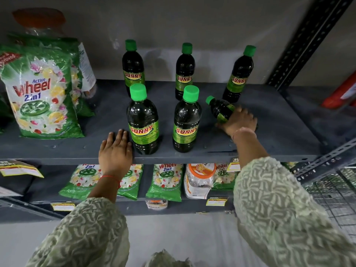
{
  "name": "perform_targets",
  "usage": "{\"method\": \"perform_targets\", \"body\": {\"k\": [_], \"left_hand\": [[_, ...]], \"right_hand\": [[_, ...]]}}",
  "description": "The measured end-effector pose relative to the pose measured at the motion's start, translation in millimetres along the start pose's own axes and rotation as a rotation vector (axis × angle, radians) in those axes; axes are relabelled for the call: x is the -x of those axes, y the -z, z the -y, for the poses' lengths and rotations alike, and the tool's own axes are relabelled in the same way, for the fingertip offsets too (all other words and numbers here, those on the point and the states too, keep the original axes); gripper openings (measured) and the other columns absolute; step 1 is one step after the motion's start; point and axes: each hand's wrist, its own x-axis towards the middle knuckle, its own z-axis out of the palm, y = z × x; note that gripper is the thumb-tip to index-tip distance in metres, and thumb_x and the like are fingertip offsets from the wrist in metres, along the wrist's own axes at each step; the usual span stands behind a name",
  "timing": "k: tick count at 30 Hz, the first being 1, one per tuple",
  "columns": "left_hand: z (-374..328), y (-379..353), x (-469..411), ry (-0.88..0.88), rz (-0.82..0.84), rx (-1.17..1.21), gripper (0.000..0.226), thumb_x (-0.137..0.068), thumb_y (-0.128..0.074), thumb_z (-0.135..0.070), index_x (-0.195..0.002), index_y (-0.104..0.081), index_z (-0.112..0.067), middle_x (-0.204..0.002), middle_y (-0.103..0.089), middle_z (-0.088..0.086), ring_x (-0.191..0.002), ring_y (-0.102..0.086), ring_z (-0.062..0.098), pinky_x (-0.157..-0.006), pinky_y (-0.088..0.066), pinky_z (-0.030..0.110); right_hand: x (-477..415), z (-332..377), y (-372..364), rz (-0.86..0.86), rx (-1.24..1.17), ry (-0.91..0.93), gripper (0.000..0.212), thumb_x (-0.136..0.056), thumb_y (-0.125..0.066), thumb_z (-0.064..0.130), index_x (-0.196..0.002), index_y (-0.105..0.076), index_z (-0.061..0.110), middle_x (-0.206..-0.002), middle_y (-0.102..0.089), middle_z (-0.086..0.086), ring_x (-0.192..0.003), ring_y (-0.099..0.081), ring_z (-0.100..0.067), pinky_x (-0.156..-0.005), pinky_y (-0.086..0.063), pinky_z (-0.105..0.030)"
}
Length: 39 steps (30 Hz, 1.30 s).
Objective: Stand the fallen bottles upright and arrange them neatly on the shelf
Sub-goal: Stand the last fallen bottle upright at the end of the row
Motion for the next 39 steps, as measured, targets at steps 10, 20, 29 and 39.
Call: {"method": "perform_targets", "body": {"k": [10,20,29,39], "left_hand": [[0.4,-4.1,-0.7,0.011,-0.041,-0.006,0.064,-0.082,-0.016,-0.039,-0.137,-0.035,-0.014,-0.148,-0.036,0.007,-0.139,-0.026,0.030,-0.113,-0.020,0.043],[3.4,-6.8,-1.6,0.012,-0.015,-0.031,0.060,-0.084,-0.018,-0.036,-0.139,-0.029,-0.017,-0.150,-0.031,0.003,-0.141,-0.021,0.026,-0.115,-0.016,0.042],[5.8,-8.6,-2.8,0.004,-0.009,-0.034,0.060,-0.084,-0.017,-0.037,-0.140,-0.028,-0.018,-0.151,-0.029,0.001,-0.142,-0.019,0.025,-0.115,-0.015,0.041],[4.6,-6.4,-1.6,-0.005,-0.033,-0.029,0.073,-0.077,-0.005,-0.045,-0.139,-0.032,-0.016,-0.150,-0.032,0.004,-0.141,-0.022,0.027,-0.114,-0.018,0.042]], "right_hand": [[6.8,19.3,-12.1,-0.269,-0.361,-0.068,0.078,-0.065,-0.073,0.044,-0.122,-0.040,0.002,-0.127,-0.051,-0.019,-0.120,-0.042,-0.036,-0.096,-0.033,-0.046],[28.5,31.4,-47.2,-0.388,-0.935,0.017,0.091,-0.063,-0.079,0.013,-0.135,-0.026,-0.002,-0.135,-0.034,-0.026,-0.125,-0.034,-0.039,-0.106,-0.030,-0.041],[29.2,20.2,-40.1,-0.139,-1.202,0.002,0.096,-0.067,-0.071,0.000,-0.144,-0.015,0.012,-0.136,-0.042,-0.008,-0.124,-0.041,-0.023,-0.106,-0.035,-0.035],[25.7,10.2,-44.1,-0.088,-1.107,0.005,0.070,-0.065,-0.074,0.006,-0.121,-0.032,0.006,-0.108,-0.052,-0.008,-0.097,-0.055,-0.026,-0.087,-0.050,-0.032]]}}
